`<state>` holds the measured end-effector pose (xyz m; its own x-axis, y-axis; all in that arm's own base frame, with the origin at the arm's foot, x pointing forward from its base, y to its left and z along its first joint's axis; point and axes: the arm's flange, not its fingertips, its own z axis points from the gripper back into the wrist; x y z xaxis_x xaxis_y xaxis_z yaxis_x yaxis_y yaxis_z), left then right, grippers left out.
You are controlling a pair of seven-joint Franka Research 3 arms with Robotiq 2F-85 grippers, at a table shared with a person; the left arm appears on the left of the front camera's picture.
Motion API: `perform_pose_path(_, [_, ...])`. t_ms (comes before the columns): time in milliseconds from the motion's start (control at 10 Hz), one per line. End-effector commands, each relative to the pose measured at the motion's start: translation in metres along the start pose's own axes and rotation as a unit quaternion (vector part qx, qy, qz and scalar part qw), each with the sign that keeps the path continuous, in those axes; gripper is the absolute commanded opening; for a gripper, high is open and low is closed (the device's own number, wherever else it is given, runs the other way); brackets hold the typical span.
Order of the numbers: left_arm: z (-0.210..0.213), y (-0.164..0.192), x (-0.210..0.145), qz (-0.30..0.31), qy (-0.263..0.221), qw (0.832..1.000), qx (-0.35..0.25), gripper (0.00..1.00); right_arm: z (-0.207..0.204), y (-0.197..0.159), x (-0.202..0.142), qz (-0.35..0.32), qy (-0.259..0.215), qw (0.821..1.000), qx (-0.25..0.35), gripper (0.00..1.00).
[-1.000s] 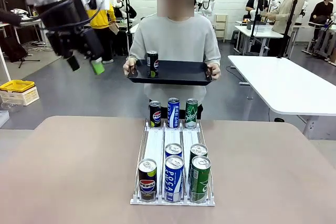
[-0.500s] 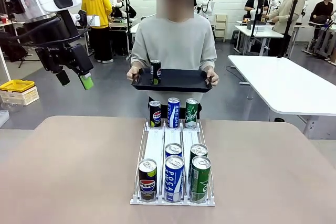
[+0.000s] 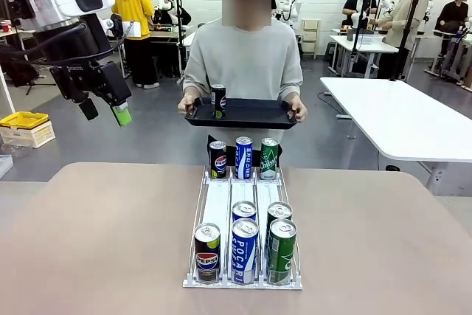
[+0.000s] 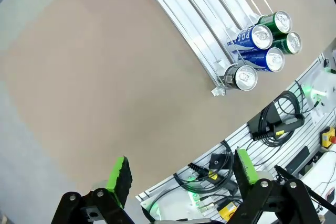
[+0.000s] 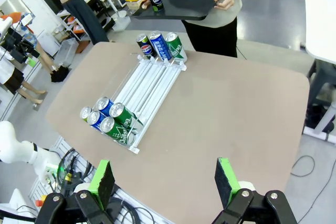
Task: Retrieve and hand over the desired beverage to the person.
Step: Pick up another can of the same type that the person held from the Automatic Can Dispenser.
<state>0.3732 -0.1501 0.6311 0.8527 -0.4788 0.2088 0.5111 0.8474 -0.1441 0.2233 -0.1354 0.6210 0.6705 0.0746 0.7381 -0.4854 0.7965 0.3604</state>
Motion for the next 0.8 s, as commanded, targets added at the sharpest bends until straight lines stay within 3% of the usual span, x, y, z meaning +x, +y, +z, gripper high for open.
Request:
perform_pose_path(0, [0.001, 0.001, 0.001, -0.007, -0.002, 1.000, 0.000, 1.00, -0.002, 0.000, 0.002, 0.006, -0.007, 1.000, 0.012, 1.00])
perform_pose_path(400, [0.000, 0.000, 0.000, 0.000, 0.000, 1.000, 0.000, 1.00, -0.002, 0.000, 0.002, 0.006, -0.007, 1.000, 0.012, 1.00])
perform_pose_path(500, [0.015, 0.016, -0.010, -0.021, -0.018, 0.998, -0.064, 1.00, -0.002, 0.000, 0.002, 0.006, -0.007, 1.000, 0.012, 1.00])
perform_pose_path(700, [0.044, 0.042, -0.044, 0.042, -0.116, 0.990, -0.061, 1.00, -0.002, 0.000, 0.002, 0.006, -0.007, 1.000, 0.012, 1.00])
